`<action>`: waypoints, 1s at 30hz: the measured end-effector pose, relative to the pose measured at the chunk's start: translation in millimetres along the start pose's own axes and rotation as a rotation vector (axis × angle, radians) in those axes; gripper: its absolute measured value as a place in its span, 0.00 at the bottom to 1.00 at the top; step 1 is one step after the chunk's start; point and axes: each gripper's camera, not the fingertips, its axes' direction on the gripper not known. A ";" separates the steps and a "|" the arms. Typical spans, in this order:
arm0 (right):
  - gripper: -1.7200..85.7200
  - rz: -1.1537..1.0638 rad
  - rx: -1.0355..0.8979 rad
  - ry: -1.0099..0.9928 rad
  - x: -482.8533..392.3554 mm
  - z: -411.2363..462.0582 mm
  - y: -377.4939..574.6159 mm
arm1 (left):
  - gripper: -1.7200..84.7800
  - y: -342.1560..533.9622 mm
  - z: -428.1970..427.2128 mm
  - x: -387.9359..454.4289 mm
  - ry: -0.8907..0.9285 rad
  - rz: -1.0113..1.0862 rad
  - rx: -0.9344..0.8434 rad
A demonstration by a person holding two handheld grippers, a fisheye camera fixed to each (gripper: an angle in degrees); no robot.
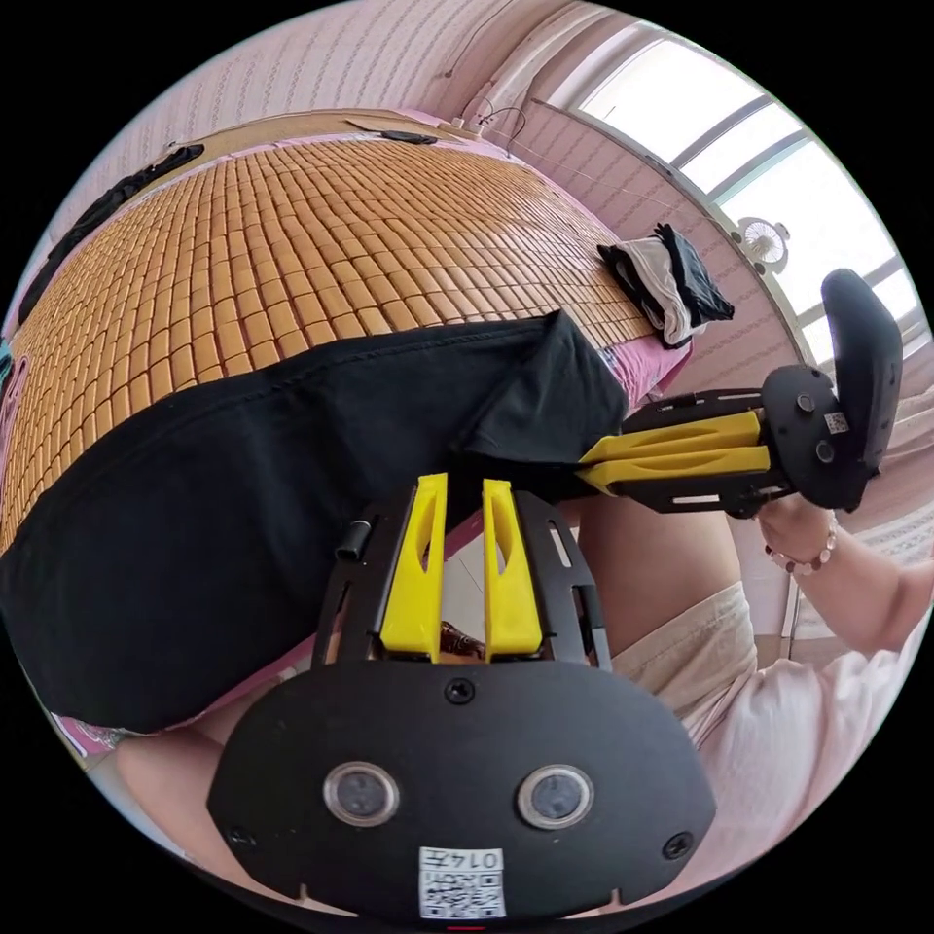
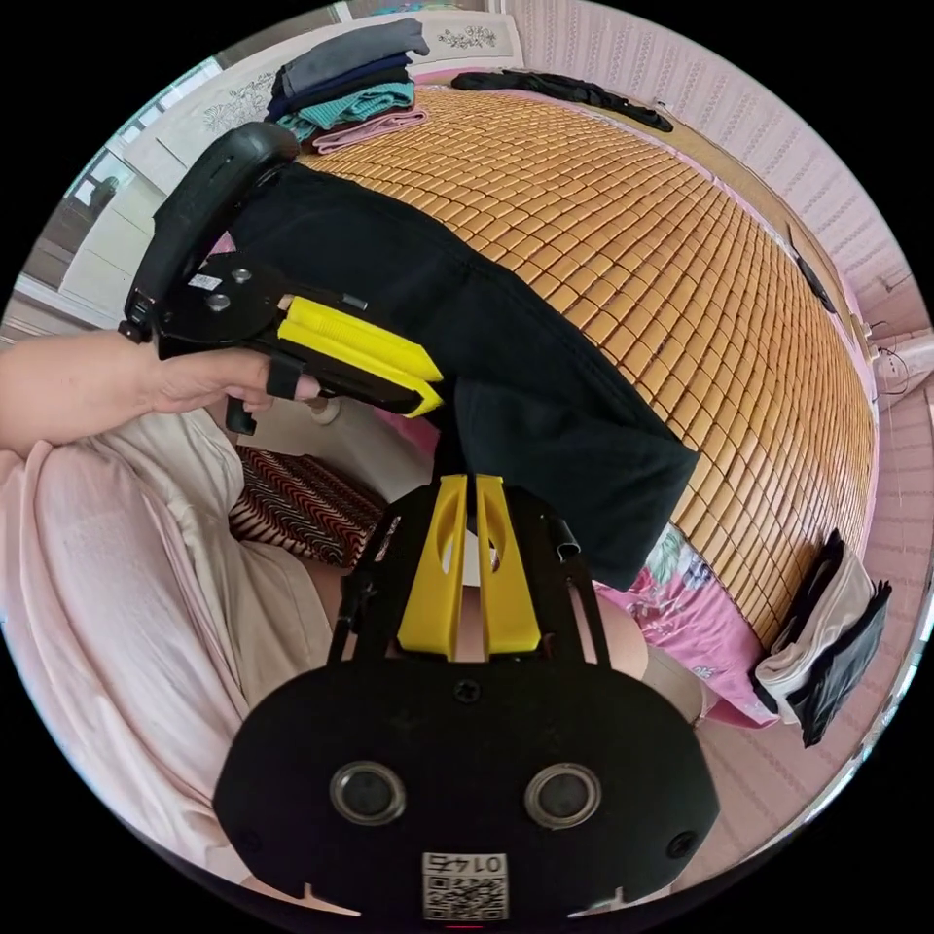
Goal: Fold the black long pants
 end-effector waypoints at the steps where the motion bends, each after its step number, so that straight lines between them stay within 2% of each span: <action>1: 0.03 0.017 0.008 -0.009 2.9 -0.2 2.1 | 0.10 -1.8 3.0 1.8 -0.003 0.007 -0.006; 7: 0.03 0.066 0.050 -0.078 8.6 7.0 0.7 | 0.09 -17.4 15.0 5.6 -0.032 0.010 -0.025; 19: 0.05 0.082 0.030 -0.099 0.7 31.3 -10.5 | 0.10 -37.2 -0.4 3.5 -0.009 -0.002 0.081; 23: 0.09 0.099 -0.012 -0.147 2.6 38.8 -10.3 | 0.13 -61.7 32.2 22.0 -0.117 0.089 -0.069; 26: 0.09 0.148 0.038 -0.146 7.1 24.1 2.9 | 0.09 -69.0 34.4 34.1 -0.180 0.189 -0.084; 30: 0.10 0.209 0.049 -0.146 15.4 20.6 22.4 | 0.06 -78.2 23.6 36.9 -0.107 0.178 -0.079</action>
